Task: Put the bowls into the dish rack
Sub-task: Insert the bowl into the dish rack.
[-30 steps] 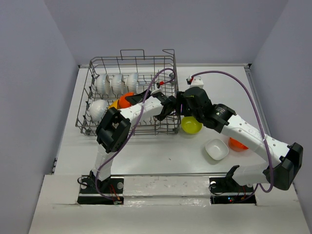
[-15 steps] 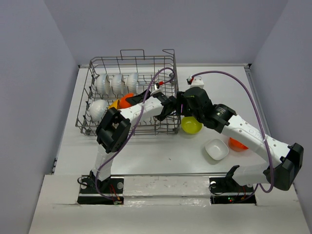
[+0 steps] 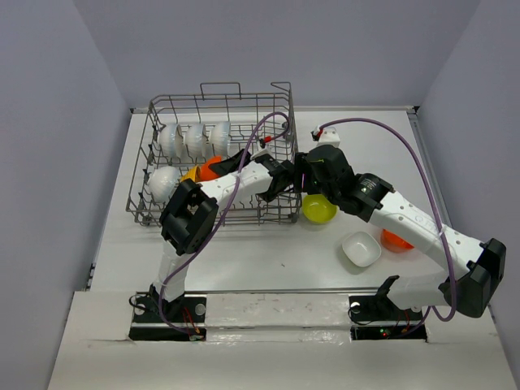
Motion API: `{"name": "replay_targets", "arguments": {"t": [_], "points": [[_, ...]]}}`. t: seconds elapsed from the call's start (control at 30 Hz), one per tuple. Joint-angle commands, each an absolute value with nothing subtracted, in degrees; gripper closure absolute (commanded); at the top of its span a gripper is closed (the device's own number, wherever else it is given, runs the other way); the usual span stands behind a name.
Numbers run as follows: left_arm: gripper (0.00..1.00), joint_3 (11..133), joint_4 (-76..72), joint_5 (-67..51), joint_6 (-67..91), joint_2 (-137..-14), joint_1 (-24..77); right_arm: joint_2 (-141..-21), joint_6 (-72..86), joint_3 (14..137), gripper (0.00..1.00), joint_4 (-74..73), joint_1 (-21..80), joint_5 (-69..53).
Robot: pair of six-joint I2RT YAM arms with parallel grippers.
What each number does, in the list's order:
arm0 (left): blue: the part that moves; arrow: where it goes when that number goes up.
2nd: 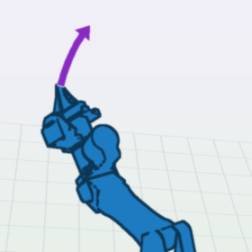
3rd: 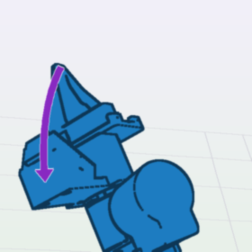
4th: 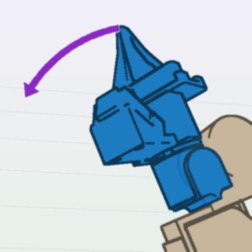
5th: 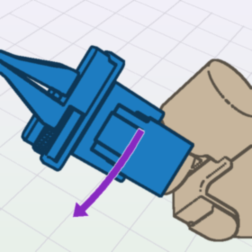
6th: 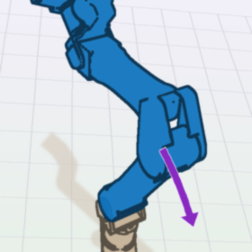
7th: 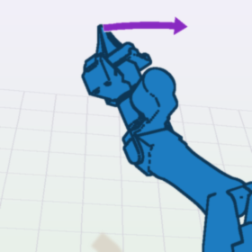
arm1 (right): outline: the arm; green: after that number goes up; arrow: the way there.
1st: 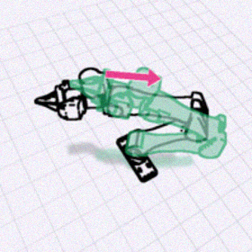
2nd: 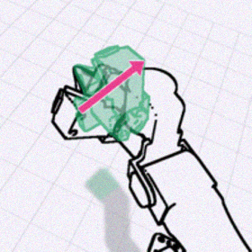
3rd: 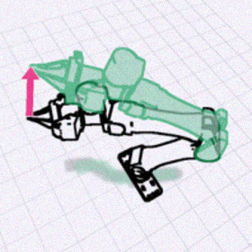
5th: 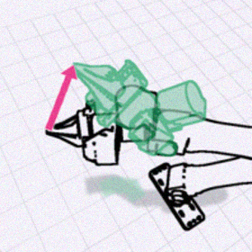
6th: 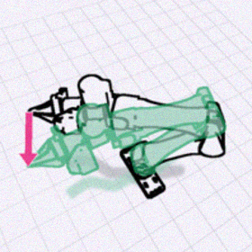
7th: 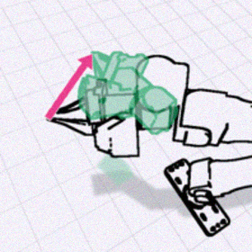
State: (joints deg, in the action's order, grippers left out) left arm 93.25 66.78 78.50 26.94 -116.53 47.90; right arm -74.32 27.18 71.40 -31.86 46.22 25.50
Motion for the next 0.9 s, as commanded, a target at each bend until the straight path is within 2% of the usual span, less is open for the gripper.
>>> {"name": "replay_targets", "arguments": {"t": [0.0, 0.1, 0.87], "points": [[0.56, 91.7, 64.7, 77.1, 30.2, -118.0, 51.5, -72.9, 27.2, 71.0, 0.35, -29.5, 46.5, 25.6], [0.53, 91.5, 64.7, 77.0, 30.4, -118.0, 51.8, -72.9, 27.1, 70.9, 0.35, -29.5, 46.5, 25.7], [0.56, 89.0, 64.8, 74.7, 32.4, -119.1, 52.7, -72.7, 27.2, 71.9, 0.35, -30.2, 46.5, 25.7]]}}
